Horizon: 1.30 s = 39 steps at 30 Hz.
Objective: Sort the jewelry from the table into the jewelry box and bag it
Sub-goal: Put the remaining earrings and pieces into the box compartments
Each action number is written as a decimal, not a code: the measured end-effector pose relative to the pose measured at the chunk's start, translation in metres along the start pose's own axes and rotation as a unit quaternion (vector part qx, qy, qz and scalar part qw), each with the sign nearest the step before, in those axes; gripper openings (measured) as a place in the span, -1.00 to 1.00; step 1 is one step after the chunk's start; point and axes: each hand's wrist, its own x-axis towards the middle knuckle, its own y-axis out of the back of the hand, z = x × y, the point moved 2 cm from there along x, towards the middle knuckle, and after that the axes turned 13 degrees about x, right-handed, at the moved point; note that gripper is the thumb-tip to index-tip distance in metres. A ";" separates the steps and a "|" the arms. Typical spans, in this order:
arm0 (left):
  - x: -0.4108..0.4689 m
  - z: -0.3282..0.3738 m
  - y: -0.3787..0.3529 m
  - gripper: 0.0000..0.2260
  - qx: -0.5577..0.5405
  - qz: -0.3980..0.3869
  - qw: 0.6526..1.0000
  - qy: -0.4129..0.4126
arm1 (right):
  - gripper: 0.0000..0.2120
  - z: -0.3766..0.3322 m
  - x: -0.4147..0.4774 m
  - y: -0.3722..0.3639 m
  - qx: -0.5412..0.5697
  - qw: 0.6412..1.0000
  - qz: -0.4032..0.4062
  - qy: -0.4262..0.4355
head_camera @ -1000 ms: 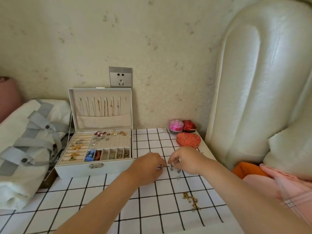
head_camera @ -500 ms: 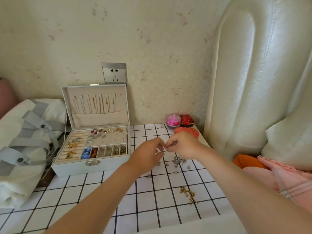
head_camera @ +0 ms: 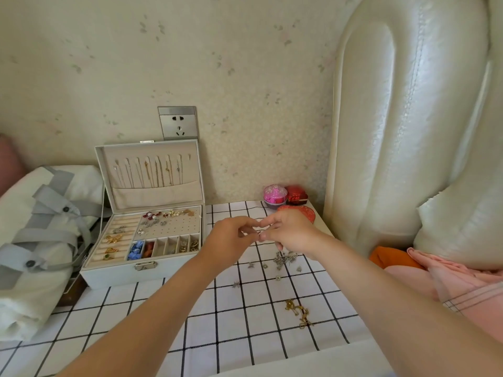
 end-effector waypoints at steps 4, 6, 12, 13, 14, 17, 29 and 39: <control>-0.006 -0.010 0.007 -0.87 0.094 0.014 0.996 0.003 | -0.75 0.004 -0.001 -0.017 -0.121 0.991 -0.052 0.022; -0.009 -0.012 0.010 -0.87 0.126 0.022 0.992 -0.006 | -0.78 0.006 -0.002 -0.027 -0.203 0.975 -0.083 0.033; -0.017 -0.017 0.021 -0.86 0.158 0.009 0.987 -0.015 | -0.84 0.004 -0.001 -0.052 -0.357 0.926 -0.116 0.045; -0.019 -0.018 0.024 -0.86 0.159 0.008 0.987 -0.019 | -0.86 0.003 0.000 -0.055 -0.363 0.924 -0.114 0.045; -0.021 -0.019 0.026 -0.87 0.161 0.006 0.987 -0.025 | -0.88 0.003 0.001 -0.057 -0.370 0.921 -0.111 0.043; -0.025 -0.023 0.034 -0.86 0.165 0.002 0.986 -0.038 | -0.91 0.001 0.006 -0.062 -0.381 0.917 -0.109 0.041; -0.035 -0.068 0.109 -0.81 0.132 0.067 0.989 0.007 | -0.92 -0.058 0.033 -0.098 -0.204 0.968 -0.023 0.142; -0.046 -0.131 0.158 -0.90 0.079 0.126 0.981 0.124 | -0.96 -0.091 0.066 -0.169 -0.199 0.963 -0.053 0.173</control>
